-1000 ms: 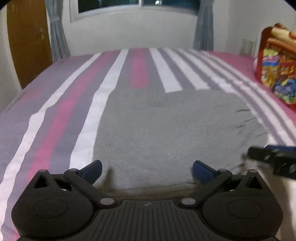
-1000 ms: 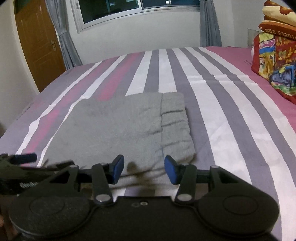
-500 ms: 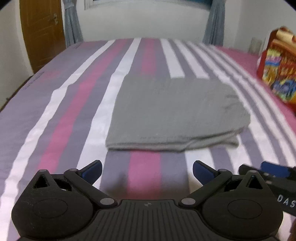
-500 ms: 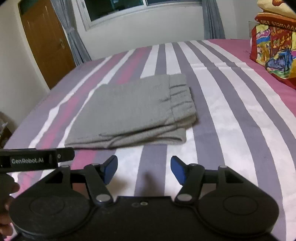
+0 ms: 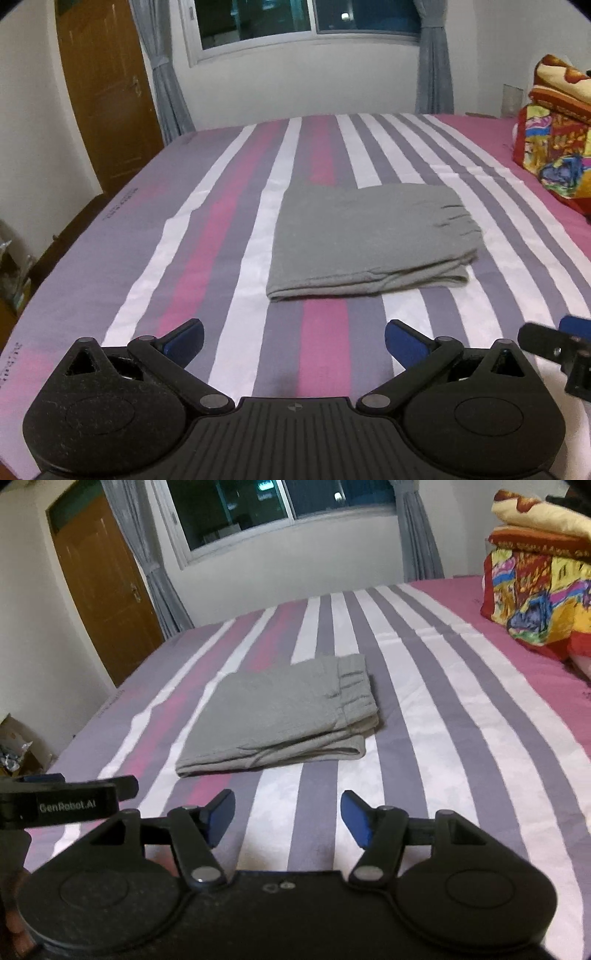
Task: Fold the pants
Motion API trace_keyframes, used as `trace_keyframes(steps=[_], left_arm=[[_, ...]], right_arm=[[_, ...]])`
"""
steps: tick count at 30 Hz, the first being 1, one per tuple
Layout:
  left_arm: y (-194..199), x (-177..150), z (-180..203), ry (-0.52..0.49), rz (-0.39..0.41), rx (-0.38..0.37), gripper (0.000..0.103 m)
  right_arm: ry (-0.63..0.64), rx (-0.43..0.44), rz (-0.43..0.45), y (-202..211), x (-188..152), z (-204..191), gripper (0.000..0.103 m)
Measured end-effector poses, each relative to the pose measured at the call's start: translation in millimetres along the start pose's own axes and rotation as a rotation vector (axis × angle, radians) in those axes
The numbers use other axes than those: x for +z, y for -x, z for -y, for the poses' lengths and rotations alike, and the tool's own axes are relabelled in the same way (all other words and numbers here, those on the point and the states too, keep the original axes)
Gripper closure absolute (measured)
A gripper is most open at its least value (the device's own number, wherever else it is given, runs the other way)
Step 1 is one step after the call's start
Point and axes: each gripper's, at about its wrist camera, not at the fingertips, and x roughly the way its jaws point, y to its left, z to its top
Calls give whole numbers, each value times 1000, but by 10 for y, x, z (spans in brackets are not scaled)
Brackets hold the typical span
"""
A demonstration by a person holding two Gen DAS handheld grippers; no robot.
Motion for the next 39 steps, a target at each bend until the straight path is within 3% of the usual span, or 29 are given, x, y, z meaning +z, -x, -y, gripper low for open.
trace_keyframes(steps=[5, 7, 14, 39], left_arm=[[357, -20, -71, 14, 14, -25, 0], [464, -23, -97, 27, 24, -38, 0], [623, -10, -121, 45, 38, -32, 0], [642, 142, -84, 78, 35, -44, 0]], right_arm=[[44, -6, 69, 393, -2, -122, 36], [48, -17, 101, 532, 20, -163, 29], [91, -92, 207, 789, 115, -262, 24], [57, -110, 213, 707, 239, -109, 18]])
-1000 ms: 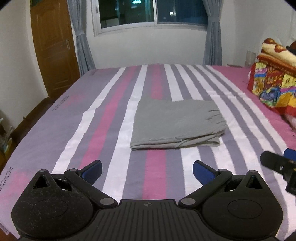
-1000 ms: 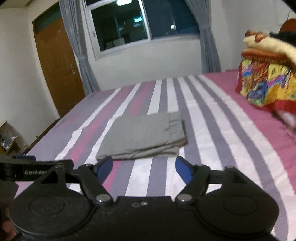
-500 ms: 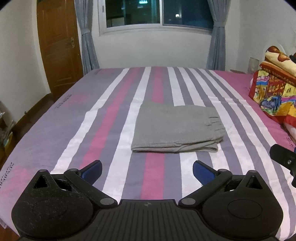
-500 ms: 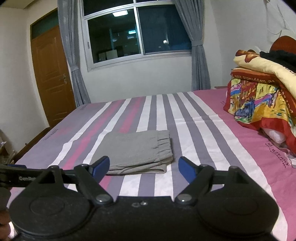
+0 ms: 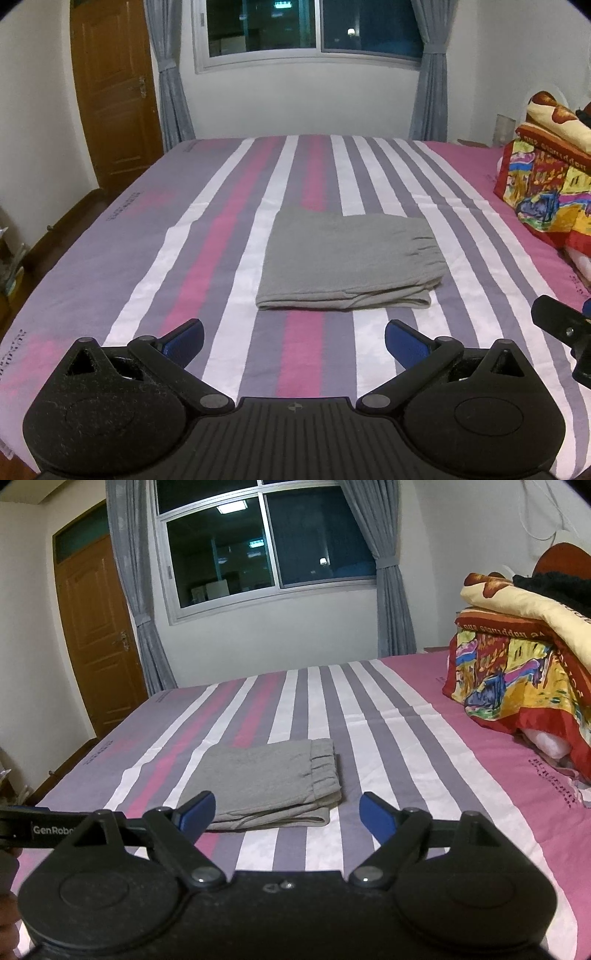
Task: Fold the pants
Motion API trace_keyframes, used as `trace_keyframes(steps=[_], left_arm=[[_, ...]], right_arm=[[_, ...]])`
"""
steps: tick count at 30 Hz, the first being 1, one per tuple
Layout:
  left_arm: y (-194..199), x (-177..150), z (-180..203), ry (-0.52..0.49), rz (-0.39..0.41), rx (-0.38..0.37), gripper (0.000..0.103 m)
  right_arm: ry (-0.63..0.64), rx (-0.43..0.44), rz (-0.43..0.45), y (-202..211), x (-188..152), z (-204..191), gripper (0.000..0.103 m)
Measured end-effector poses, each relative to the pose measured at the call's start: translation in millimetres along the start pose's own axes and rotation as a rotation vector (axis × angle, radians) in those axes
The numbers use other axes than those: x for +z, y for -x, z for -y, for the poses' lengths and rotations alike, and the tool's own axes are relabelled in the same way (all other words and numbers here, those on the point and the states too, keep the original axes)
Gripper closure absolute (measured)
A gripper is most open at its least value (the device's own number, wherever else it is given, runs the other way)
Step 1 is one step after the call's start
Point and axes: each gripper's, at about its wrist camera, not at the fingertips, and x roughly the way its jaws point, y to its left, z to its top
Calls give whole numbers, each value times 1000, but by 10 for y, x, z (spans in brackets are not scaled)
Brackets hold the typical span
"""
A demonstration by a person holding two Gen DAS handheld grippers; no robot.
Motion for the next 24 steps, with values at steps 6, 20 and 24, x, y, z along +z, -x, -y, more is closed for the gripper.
trace_keyframes(steps=[6, 20, 24], left_arm=[[15, 5, 6, 0, 9, -3, 0], [9, 8, -42, 13, 14, 1, 0], [22, 10, -49, 13, 23, 6, 0]], right_arm=[[-7, -4, 2, -5, 11, -6, 18], [-5, -1, 4, 1, 14, -48, 14], [-2, -1, 4, -3, 19, -47, 14]])
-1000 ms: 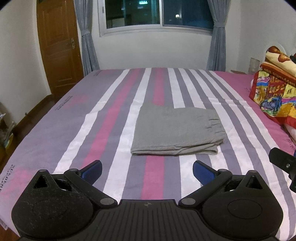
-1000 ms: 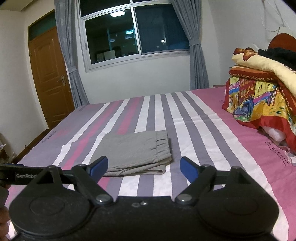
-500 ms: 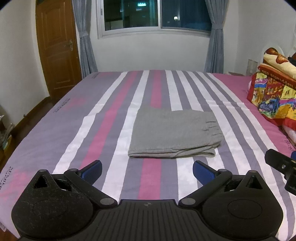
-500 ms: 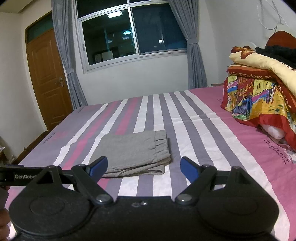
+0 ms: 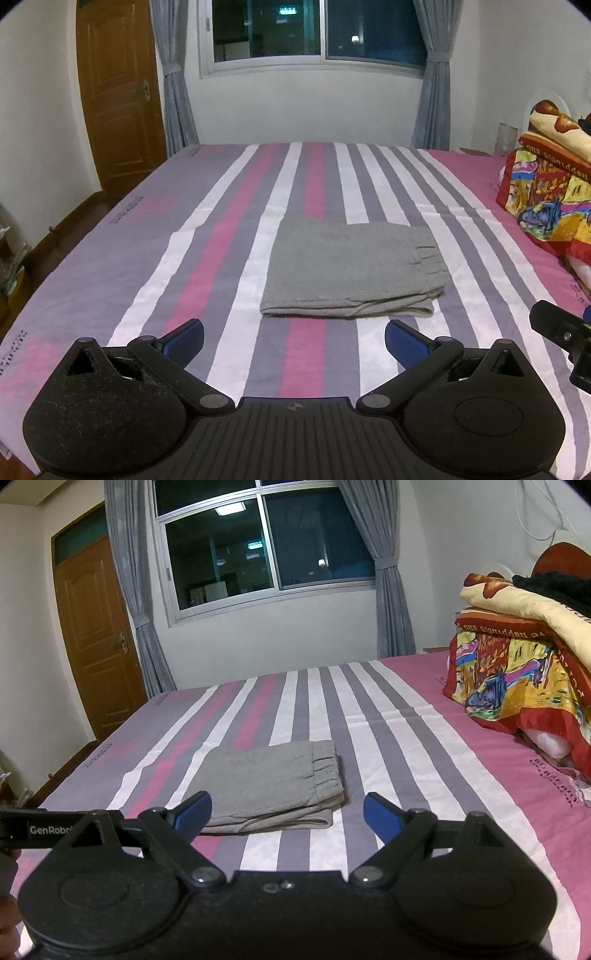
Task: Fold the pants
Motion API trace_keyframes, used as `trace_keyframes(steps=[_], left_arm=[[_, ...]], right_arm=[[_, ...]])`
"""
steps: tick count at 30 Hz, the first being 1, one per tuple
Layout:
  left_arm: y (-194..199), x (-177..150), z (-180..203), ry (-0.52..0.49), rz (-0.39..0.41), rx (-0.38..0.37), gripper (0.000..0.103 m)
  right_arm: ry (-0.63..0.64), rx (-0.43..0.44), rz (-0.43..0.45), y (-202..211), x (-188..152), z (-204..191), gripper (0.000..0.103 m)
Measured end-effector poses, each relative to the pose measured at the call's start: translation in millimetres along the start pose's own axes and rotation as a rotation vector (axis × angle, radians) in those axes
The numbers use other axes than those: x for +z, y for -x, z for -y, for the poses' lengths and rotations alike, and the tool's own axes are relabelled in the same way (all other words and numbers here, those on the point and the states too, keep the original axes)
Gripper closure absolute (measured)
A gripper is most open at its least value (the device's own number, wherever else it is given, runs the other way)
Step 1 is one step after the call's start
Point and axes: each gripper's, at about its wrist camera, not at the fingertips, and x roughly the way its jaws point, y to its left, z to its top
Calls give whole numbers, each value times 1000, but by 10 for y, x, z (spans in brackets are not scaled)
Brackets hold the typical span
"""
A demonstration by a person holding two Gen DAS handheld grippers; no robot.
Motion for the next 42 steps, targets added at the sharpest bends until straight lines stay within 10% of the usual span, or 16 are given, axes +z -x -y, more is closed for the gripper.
trace_keyframes(steps=[42], left_arm=[[-79, 127, 5, -6, 22, 7, 0]], right_arm=[[-5, 10, 2, -92, 77, -70, 9]])
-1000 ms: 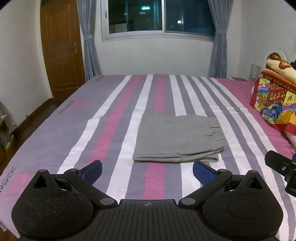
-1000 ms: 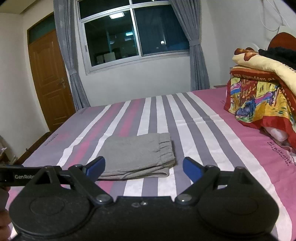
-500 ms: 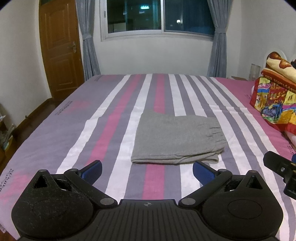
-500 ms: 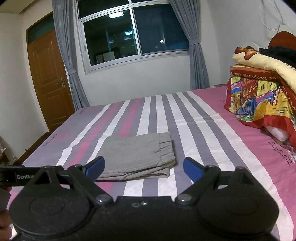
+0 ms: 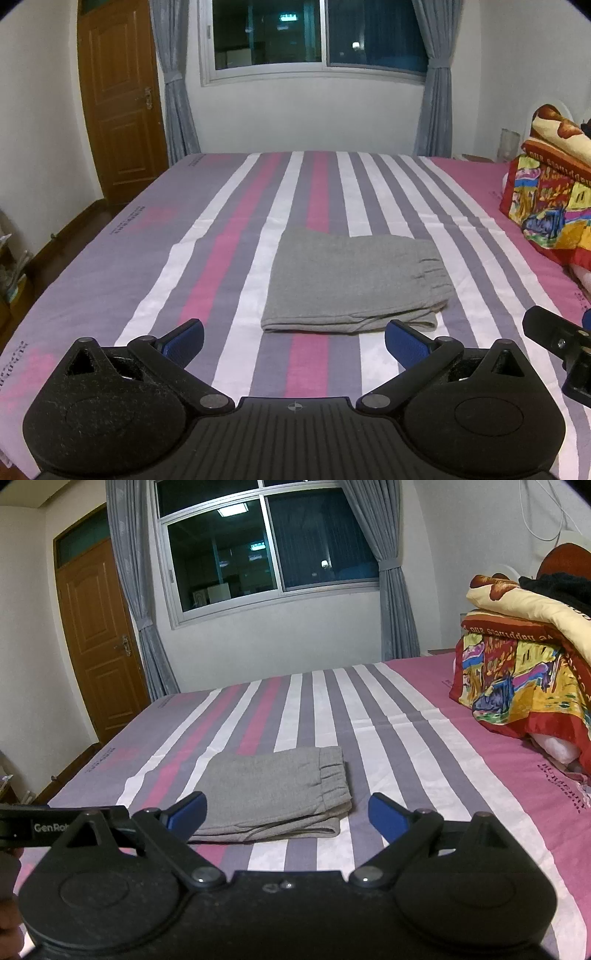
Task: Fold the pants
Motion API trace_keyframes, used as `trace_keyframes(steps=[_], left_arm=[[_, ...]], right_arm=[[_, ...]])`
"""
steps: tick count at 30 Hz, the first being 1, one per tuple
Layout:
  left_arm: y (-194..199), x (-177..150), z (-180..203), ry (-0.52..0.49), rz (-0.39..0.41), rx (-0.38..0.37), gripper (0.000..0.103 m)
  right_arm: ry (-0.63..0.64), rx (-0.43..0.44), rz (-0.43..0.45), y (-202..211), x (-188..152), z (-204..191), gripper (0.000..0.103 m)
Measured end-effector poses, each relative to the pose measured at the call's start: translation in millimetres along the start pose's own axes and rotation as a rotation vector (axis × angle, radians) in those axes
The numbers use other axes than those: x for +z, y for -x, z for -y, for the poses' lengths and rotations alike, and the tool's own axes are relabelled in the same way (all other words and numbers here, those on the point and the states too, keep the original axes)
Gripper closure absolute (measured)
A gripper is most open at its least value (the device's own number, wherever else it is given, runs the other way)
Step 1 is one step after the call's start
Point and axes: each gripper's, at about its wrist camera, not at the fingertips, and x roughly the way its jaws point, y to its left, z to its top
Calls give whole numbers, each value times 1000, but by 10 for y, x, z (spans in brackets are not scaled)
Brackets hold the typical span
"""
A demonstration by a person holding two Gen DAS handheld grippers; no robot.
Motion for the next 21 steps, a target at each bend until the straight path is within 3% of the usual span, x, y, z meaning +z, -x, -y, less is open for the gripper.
trace_keyframes(steps=[14, 17, 21], left_arm=[[-220, 11, -2, 1, -13, -23, 0], [-265, -4, -16, 12, 29, -26, 0], [-388, 52, -3, 2, 26, -34, 0]], right_arm=[[5, -1, -30, -187, -23, -17, 8], [3, -5, -43, -261, -41, -2, 8], [-8, -12, -65, -372, -68, 38, 8]])
